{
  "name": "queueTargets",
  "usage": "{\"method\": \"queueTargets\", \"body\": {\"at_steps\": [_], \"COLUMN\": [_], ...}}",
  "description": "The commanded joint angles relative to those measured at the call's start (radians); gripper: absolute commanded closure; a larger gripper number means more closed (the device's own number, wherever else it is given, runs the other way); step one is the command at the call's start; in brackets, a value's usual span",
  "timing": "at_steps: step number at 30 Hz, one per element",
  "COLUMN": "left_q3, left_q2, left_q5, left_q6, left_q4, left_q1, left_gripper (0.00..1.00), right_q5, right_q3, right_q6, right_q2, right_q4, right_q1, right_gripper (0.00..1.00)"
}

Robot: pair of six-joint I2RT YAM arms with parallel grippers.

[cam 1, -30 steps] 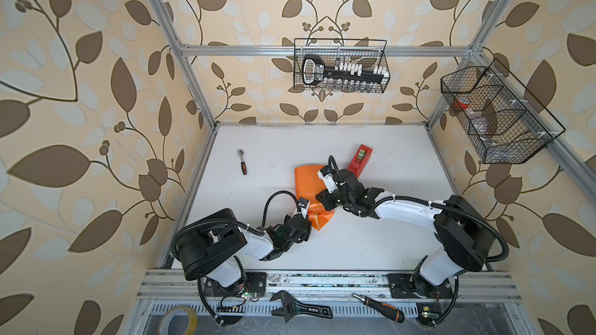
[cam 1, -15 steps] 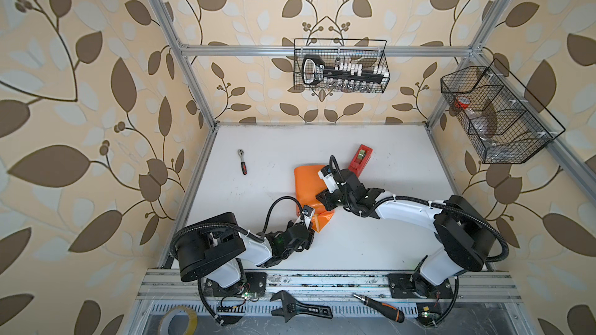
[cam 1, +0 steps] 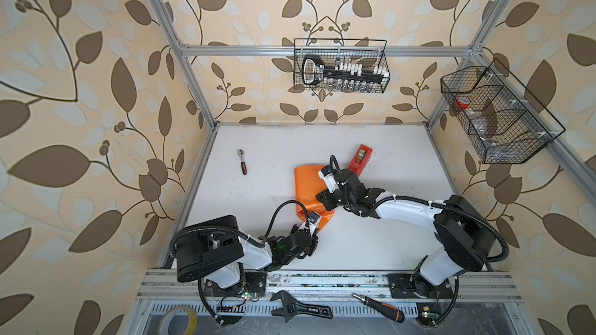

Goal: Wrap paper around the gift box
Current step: 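Open both grippers and lift them off the orange box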

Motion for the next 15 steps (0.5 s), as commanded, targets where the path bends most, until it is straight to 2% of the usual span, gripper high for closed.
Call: {"method": "queueTargets", "body": {"at_steps": [1, 4, 11, 15], "left_q3": [-0.011, -0.025, -0.018, -0.006], "left_q2": [-0.144, -0.292, -0.662, -0.789], "left_q5": [0.011, 0.058, 0.113, 0.105], "left_q6": [-0.071, -0.143, -0.308, -0.385], "left_q4": [-0.071, -0.183, -0.602, -0.789], "left_q1": [0.045, 0.107, 0.214, 0.237], "left_gripper": [0.74, 0.66, 0.51, 0.44], "right_q5": [0.003, -0.001, 0.003, 0.039], "right_q3": [-0.013, 0.032, 0.174, 0.139], "right_q6": [0.004, 0.002, -0.015, -0.007], "right_q2": [0.002, -0.013, -0.108, -0.212], "right_q4": [-0.092, -0.116, -0.213, -0.247], "right_q1": [-0.01, -0.01, -0.012, -0.001], "right_gripper": [0.79, 0.75, 0.6, 0.57]}}
